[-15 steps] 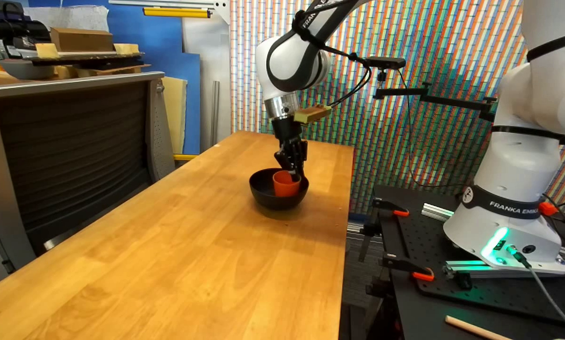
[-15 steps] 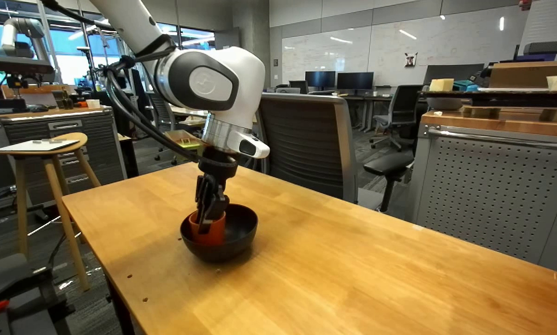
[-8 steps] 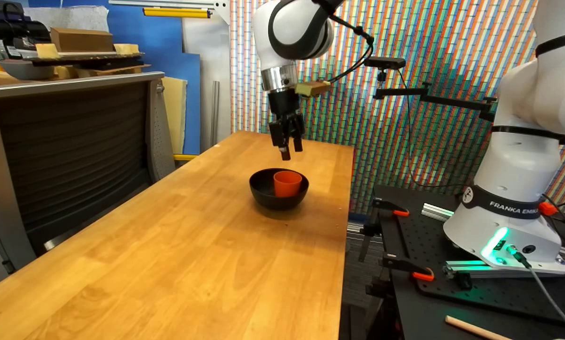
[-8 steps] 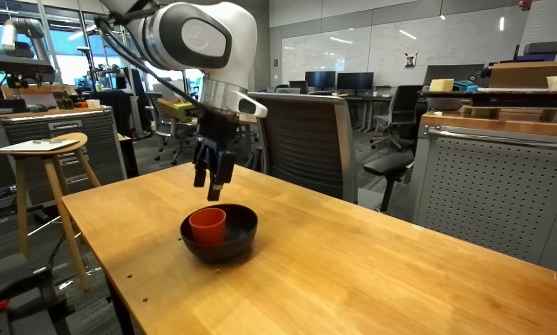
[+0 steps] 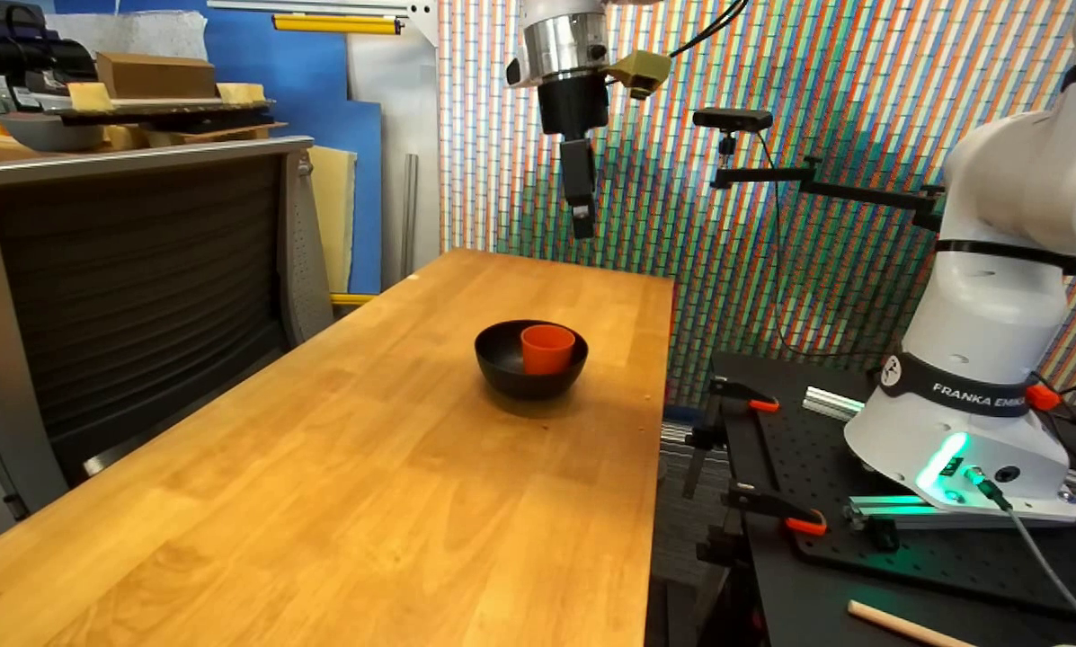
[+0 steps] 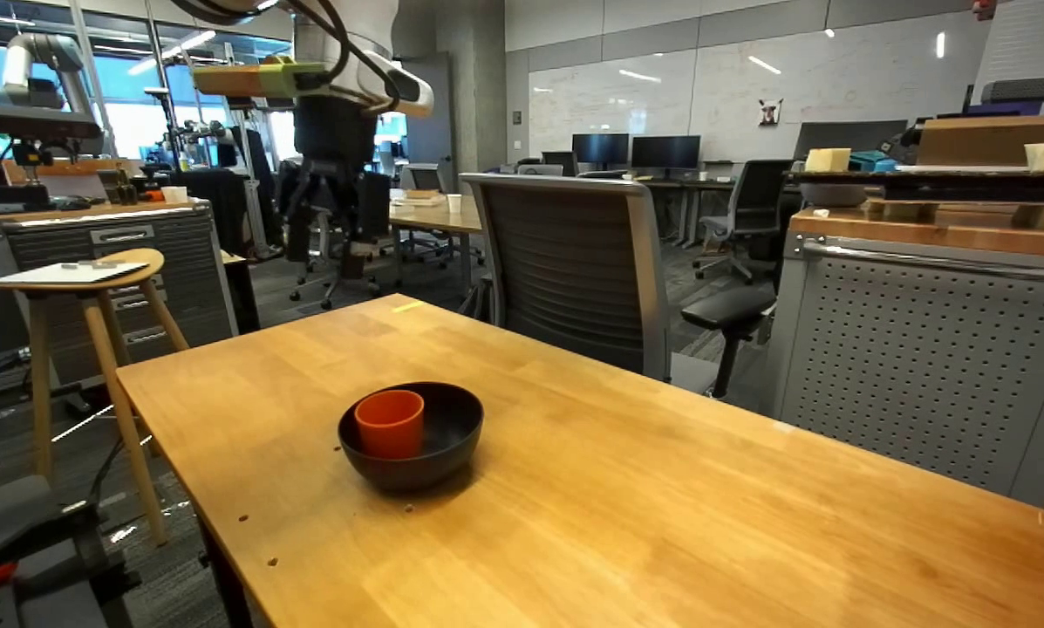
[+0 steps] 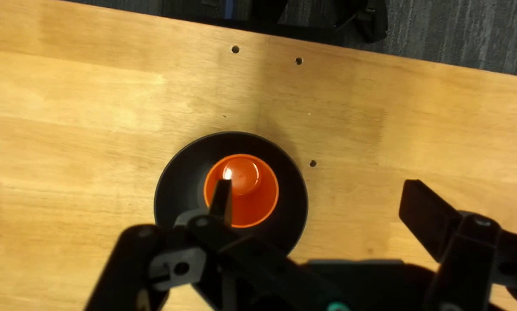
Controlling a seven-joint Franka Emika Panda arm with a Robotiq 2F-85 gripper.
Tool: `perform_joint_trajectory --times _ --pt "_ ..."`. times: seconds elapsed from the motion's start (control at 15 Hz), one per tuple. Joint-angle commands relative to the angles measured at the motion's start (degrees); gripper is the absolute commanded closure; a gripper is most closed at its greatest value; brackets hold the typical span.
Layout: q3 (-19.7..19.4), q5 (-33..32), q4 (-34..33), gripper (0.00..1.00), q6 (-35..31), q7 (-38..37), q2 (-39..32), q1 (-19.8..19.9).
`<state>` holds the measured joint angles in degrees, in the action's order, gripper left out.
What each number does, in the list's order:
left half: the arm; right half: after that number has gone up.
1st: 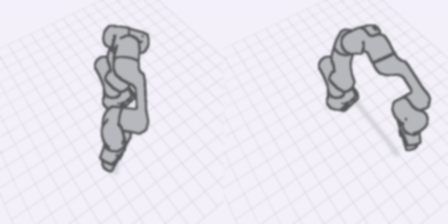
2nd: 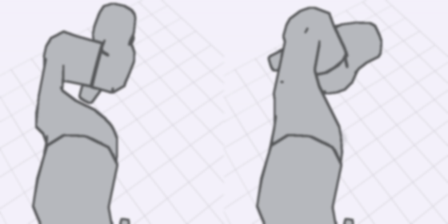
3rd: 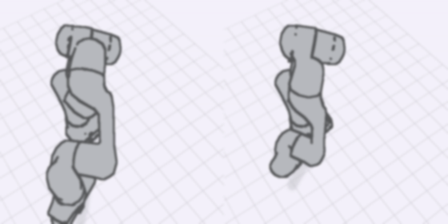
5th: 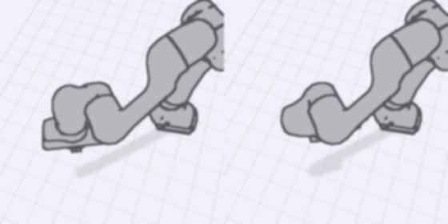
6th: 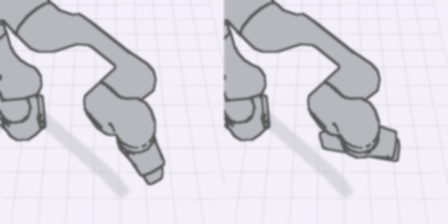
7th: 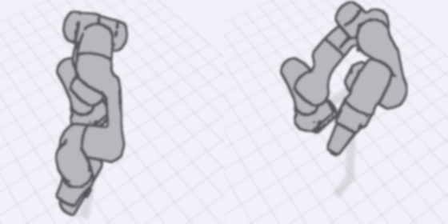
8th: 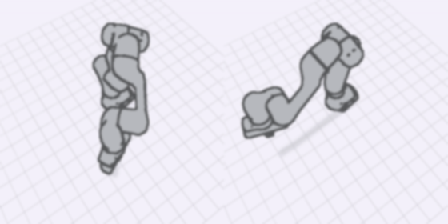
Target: Put the cup in the bowl
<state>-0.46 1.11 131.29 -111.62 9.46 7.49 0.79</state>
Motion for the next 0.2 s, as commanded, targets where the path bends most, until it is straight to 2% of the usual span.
perform_joint_trajectory --times 0.0,0.13 --pt "-0.27 -0.04 0.34 0.00 0.10 0.44 0.47 -0.31" --pt "-0.29 -0.04 0.73 0.00 0.10 0.88 0.59 -0.32"
